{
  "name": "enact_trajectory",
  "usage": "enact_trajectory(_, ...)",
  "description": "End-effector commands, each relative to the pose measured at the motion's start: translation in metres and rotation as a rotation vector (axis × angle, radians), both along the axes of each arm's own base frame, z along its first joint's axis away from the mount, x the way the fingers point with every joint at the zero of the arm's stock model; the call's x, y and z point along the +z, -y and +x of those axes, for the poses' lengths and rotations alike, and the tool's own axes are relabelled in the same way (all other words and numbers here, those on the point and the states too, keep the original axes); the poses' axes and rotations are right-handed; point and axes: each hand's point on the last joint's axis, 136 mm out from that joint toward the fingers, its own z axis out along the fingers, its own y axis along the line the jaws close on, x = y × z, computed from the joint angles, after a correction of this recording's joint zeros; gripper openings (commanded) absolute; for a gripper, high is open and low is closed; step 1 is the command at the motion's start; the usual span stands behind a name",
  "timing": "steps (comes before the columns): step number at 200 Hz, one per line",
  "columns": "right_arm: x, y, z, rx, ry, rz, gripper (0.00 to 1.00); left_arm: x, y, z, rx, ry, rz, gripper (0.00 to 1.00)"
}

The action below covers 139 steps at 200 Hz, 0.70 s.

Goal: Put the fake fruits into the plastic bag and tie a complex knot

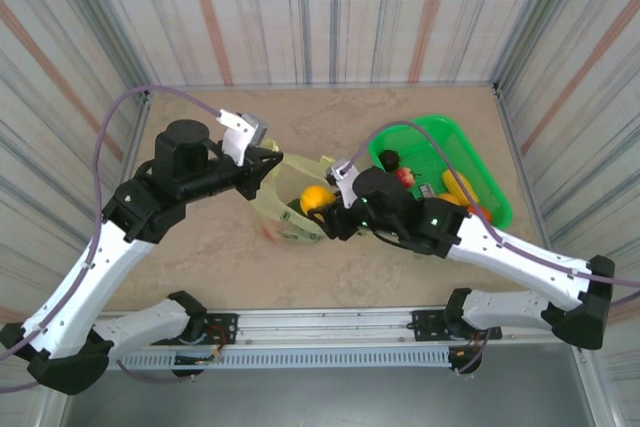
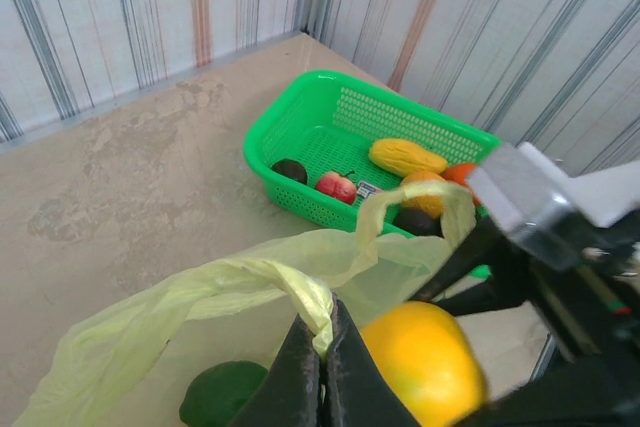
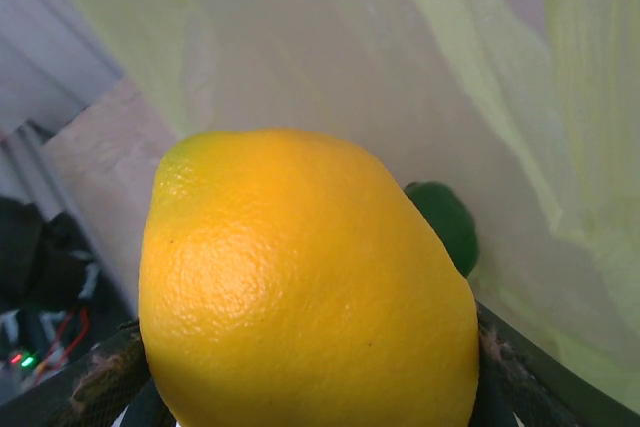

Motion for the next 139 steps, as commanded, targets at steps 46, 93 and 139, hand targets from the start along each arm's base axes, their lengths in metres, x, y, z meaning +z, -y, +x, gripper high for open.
enact_trajectory(46,-0.033,-0.014,0.051,-0.225,0.005,-0.168,0.70,0.008,-0.007,-0.006,0.013,0.037,-0.001,0.00)
enact_trajectory(93,-0.030,0.001,0.052,-0.251,0.002,-0.160,0.80,0.007,-0.005,-0.005,0.008,0.030,0.000,0.00)
enact_trajectory(139,-0.007,0.008,0.043,-0.209,0.008,-0.076,0.64,0.005,-0.002,-0.004,0.000,0.018,0.002,0.00)
